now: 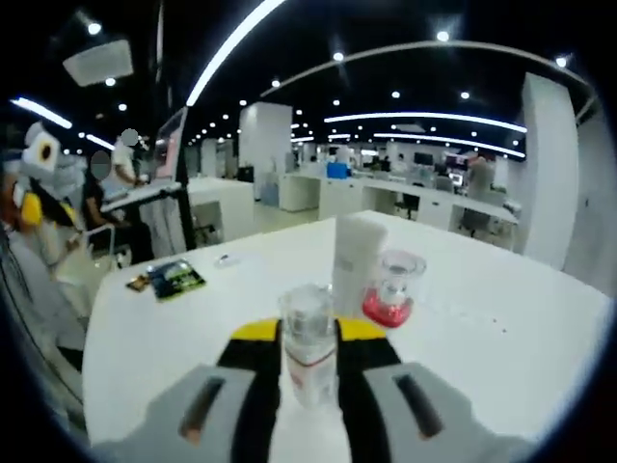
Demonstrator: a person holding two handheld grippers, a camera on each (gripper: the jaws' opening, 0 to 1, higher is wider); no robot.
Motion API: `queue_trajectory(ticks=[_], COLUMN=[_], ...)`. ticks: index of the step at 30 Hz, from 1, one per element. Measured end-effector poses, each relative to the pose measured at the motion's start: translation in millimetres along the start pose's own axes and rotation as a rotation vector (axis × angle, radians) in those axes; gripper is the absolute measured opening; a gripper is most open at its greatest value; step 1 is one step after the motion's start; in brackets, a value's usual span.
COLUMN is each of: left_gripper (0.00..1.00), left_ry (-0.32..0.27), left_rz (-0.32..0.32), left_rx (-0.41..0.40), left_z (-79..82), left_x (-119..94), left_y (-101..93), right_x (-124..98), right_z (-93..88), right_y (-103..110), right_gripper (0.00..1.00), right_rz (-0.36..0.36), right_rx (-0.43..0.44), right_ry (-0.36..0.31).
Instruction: Arrange the skincare products in the storage area until every visible bottle or jar stands upright without overlapping.
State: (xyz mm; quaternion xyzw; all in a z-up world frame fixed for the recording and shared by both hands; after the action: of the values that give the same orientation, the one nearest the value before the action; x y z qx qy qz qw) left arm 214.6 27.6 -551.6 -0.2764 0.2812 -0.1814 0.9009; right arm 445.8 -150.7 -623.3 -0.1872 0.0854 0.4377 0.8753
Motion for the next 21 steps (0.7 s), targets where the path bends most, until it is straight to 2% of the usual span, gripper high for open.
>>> queue_trajectory(ticks=[7,16,21], left_gripper=[0.36,0.35,0.35], left_ry=[0.005,0.008,0.004], left_rz=[0.026,0.052,0.060], left_rx=[0.001,0.003,-0.002], left_z=[-5.2,-4.5,-4.2], left_x=[-1.3,0.9,0.1], left_y=[-1.3,0.0,1.4], right_x=[6.0,11.8,12.5], right_z=[-20.4,-27.3,-28.4], right_y=[-1.6,-7.6,-13.6], right_gripper=[0.19,0.19,0.19], right_rz=[0.005,-0.009,-0.055], right_rx=[-0.004,-0.034,0.010], right_ry=[0.034,0.033,-0.008])
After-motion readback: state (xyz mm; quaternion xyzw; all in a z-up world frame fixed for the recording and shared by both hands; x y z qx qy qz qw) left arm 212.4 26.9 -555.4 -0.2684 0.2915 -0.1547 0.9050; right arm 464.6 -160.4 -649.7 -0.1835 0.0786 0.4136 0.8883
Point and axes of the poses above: the point that each gripper's makers call its tool centre point, and the gripper's own axes: x roughly forward along the fingers, y roughly to its left, z roughly out of its top, the point moved 2 cm from there along -x, roughly backward along the fingers, and after that the axes turned 13 degrees about -x, right-handed, at the moved point
